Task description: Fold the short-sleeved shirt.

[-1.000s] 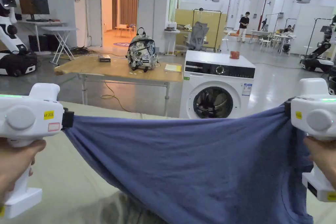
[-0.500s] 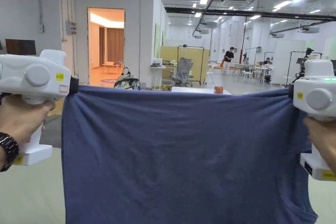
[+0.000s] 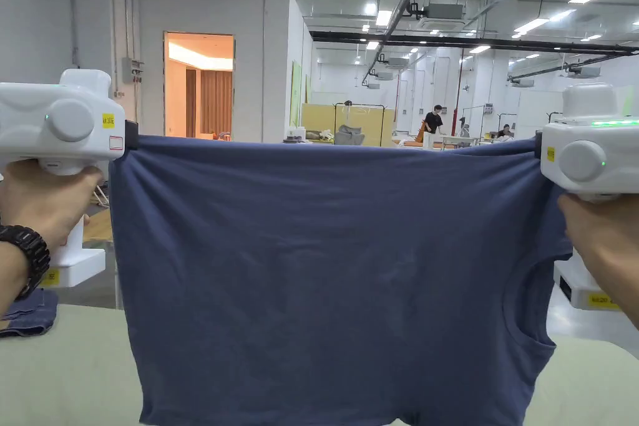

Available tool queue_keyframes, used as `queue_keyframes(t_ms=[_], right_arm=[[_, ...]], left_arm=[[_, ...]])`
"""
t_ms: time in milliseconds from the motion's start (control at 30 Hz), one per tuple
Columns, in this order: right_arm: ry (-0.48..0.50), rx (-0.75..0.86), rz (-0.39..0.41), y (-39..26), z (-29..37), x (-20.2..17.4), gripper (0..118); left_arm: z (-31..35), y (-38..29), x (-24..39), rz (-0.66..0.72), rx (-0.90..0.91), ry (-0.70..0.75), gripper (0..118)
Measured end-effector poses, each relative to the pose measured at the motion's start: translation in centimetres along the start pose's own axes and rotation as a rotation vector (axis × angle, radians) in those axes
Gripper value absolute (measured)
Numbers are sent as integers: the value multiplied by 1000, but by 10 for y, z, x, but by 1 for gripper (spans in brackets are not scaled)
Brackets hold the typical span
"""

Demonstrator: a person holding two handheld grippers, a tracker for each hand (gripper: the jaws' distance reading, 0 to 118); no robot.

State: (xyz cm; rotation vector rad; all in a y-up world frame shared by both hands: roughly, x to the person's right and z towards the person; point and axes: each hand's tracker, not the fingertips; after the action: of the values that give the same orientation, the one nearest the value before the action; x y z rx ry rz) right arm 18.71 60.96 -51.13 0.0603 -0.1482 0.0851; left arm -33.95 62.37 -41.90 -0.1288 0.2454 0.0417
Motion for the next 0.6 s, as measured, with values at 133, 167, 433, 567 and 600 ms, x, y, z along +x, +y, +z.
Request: queue_keyframes(t_ms=[133, 167, 433, 567, 600], right_arm=[[-1, -15, 8, -23, 9, -2, 0], [2, -27, 20, -31, 13, -2, 0], [23, -123, 83, -111, 69, 6, 0], [35, -177, 104, -152, 116, 15, 0], [42, -182, 104, -160, 126, 18, 0]], left_arm=[[-1, -27, 1, -12, -23, -4, 0], [0, -36, 1, -20, -41, -6, 0], [25, -133, -11, -30, -156, -23, 0], [58, -182, -21, -21, -181, -39, 0], [70, -194, -24, -9, -181, -39, 0]])
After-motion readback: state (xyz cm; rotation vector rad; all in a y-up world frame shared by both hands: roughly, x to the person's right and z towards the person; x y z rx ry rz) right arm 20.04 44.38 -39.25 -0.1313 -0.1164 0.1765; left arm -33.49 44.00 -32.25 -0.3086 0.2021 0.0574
